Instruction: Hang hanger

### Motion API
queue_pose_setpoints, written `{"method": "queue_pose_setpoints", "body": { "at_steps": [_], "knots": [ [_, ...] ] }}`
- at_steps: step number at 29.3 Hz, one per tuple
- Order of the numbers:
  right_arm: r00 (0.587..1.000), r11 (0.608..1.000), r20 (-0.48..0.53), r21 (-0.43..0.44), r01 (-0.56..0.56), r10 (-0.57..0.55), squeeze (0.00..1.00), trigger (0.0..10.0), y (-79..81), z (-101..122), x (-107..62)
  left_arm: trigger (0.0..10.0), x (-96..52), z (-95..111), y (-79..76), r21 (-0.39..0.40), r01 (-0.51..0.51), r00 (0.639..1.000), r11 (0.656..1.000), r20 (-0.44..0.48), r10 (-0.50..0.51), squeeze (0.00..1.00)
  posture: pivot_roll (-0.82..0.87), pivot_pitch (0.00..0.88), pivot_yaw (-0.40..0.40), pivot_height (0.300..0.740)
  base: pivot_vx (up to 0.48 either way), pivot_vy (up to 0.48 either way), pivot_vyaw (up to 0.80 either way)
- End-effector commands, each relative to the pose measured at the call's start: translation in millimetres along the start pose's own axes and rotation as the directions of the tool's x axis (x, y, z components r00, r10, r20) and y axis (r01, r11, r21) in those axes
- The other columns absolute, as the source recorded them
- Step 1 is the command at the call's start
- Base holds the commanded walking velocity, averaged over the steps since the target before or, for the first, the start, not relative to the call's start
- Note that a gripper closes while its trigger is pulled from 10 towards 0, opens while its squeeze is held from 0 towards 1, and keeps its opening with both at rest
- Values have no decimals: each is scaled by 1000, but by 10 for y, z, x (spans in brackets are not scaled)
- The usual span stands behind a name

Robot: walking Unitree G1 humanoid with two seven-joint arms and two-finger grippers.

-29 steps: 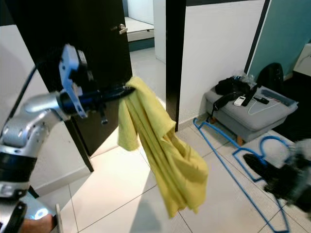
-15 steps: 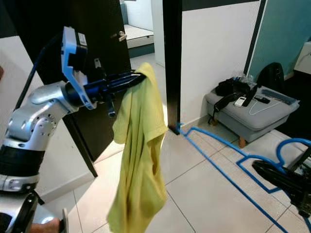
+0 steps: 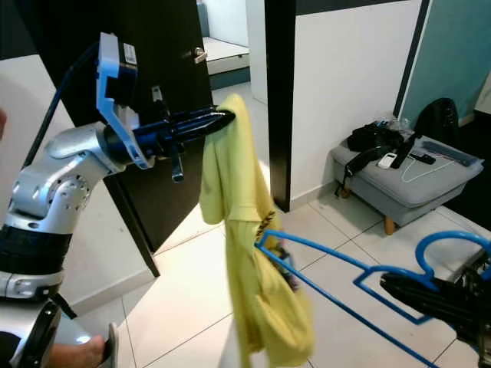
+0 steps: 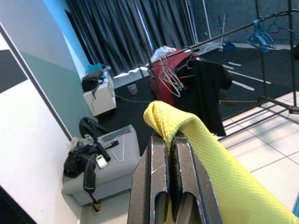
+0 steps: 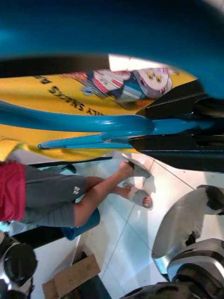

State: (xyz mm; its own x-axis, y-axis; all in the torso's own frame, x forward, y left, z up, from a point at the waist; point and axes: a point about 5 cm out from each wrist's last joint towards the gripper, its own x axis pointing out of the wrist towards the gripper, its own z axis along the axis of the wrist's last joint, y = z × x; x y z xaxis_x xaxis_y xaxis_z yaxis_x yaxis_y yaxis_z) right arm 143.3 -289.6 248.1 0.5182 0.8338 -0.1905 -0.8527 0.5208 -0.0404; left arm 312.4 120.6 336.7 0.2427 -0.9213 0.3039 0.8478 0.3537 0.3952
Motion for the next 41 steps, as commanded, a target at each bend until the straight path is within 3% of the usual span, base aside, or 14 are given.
{"method": "queue_pose_setpoints", "body": {
  "at_steps": [1,11,18,24,30,41],
  "knots": [
    [999,1000,-53,11,13,-13,0,10000,41,-16,-74,10000,-41,102,61,37,-16,1000,999,3,16,0,-108,0,63,740,0,0,0],
    [996,997,-79,61,-45,50,0,10000,248,-34,-51,10000,-14,128,52,37,-4,1000,999,11,3,0,-120,0,75,740,0,0,0],
    [990,991,55,9,-131,130,0,10000,313,132,128,10000,39,125,29,30,16,1000,999,20,-16,0,-116,0,78,740,0,0,0],
    [991,993,66,-16,-119,120,0,10000,275,158,163,10000,50,118,23,30,18,1000,999,18,-18,0,-112,0,76,740,0,0,0],
    [999,997,51,-72,-12,15,0,10000,146,159,189,10000,48,132,20,33,13,1000,999,27,-14,0,-113,0,73,740,0,0,0],
    [997,995,-23,-70,74,-76,0,10000,47,139,-7,10000,47,163,12,44,28,999,999,37,-30,0,-115,0,70,740,0,0,0]
  ]
}}
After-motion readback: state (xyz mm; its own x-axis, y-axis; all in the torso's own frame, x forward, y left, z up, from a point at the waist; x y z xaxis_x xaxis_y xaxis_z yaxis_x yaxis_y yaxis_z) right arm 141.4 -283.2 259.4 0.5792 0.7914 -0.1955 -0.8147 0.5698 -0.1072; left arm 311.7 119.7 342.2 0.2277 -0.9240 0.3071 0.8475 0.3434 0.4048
